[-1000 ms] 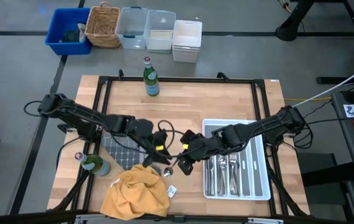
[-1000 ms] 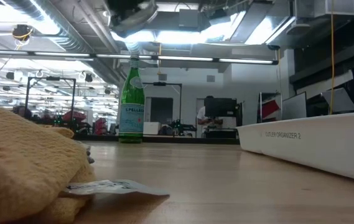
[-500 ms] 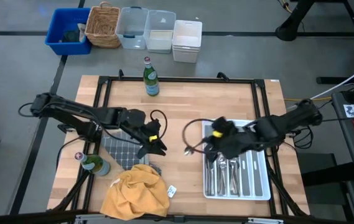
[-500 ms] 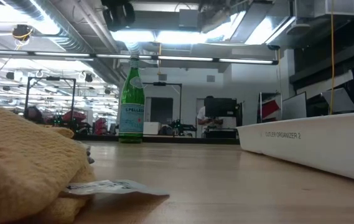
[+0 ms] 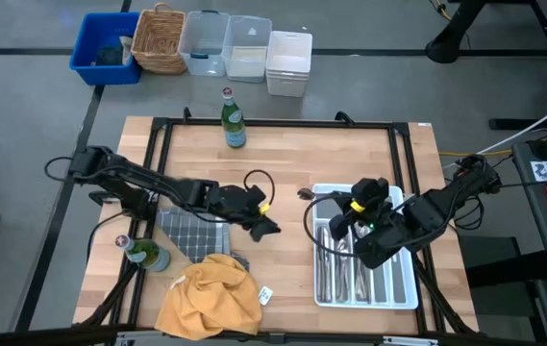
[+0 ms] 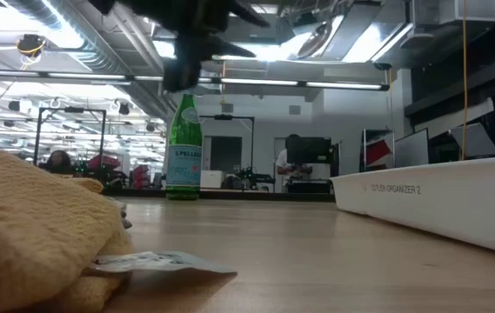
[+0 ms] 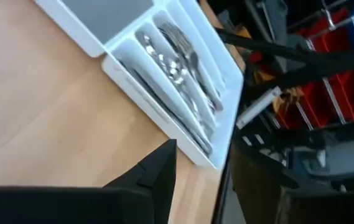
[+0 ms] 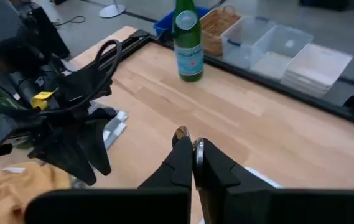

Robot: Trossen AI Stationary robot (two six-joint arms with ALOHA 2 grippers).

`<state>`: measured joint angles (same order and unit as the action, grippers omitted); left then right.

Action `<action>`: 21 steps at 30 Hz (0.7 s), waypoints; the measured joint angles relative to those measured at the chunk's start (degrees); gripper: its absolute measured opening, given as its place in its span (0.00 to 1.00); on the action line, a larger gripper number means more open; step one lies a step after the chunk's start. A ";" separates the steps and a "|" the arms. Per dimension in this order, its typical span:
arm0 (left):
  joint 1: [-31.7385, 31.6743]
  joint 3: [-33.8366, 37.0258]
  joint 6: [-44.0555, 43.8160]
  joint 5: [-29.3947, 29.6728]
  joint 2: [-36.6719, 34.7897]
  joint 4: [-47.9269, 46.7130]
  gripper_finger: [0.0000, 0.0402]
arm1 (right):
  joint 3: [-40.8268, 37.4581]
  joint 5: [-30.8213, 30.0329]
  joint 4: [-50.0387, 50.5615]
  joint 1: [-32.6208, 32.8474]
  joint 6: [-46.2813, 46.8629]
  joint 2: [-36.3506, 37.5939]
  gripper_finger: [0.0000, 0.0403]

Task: Sort silverware
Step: Stack the silver spoon into the white utensil tray with the other silver spoons

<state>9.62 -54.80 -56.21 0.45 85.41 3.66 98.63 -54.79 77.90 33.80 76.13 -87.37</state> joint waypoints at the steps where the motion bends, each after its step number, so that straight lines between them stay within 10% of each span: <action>1: -0.71 0.01 -0.36 -0.08 0.78 0.71 0.34 | 0.00 -0.49 0.76 -0.01 -0.04 0.00 0.02; 21: -8.87 0.01 -28.08 9.25 2.36 29.94 0.34 | 0.00 -19.52 3.12 -0.06 -25.71 -3.90 0.02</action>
<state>0.75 -54.78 -84.29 9.70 87.77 33.60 98.63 -74.31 81.02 33.74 50.42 -91.27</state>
